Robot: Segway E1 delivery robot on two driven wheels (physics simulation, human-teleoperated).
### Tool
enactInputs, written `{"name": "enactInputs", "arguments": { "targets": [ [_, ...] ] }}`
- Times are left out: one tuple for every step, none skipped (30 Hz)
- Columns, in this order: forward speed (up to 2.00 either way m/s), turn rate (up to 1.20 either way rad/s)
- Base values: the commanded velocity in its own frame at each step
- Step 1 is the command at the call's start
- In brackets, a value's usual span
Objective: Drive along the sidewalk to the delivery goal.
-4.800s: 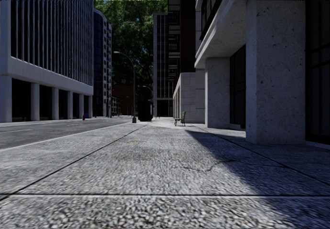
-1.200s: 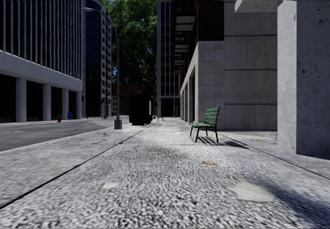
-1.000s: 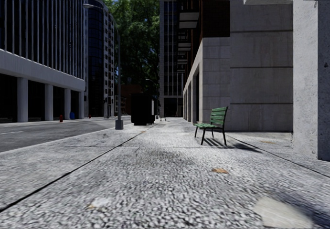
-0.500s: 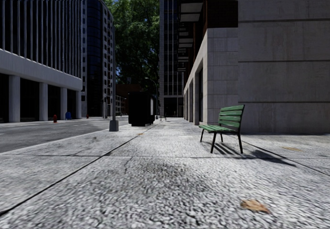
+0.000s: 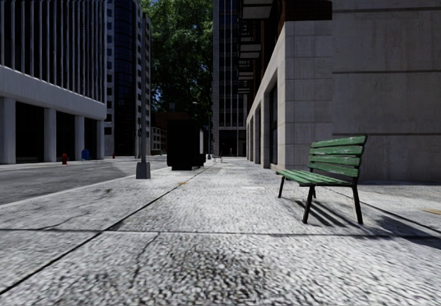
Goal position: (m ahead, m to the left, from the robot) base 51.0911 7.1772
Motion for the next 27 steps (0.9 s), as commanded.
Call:
{"name": "enactInputs", "arguments": {
  "targets": [
    [1.99,0.00],
    [1.99,0.00],
    [1.99,0.00],
    [1.99,0.00],
    [1.99,0.00],
    [1.99,0.00],
    [1.99,0.00],
    [1.99,0.00],
    [1.99,0.00],
    [1.99,0.00],
    [1.99,0.00],
    [1.99,0.00],
    [1.99,0.00],
    [1.99,0.00],
    [1.99,0.00],
    [1.99,0.00],
    [1.99,0.00],
    [1.99,0.00],
    [1.99,0.00],
    [1.99,0.00],
    [1.99,0.00],
    [1.99,0.00],
    [1.99,0.00],
    [1.99,0.00],
    [1.99,0.00],
    [1.99,0.00],
    [1.99,0.00]
  ]
}}
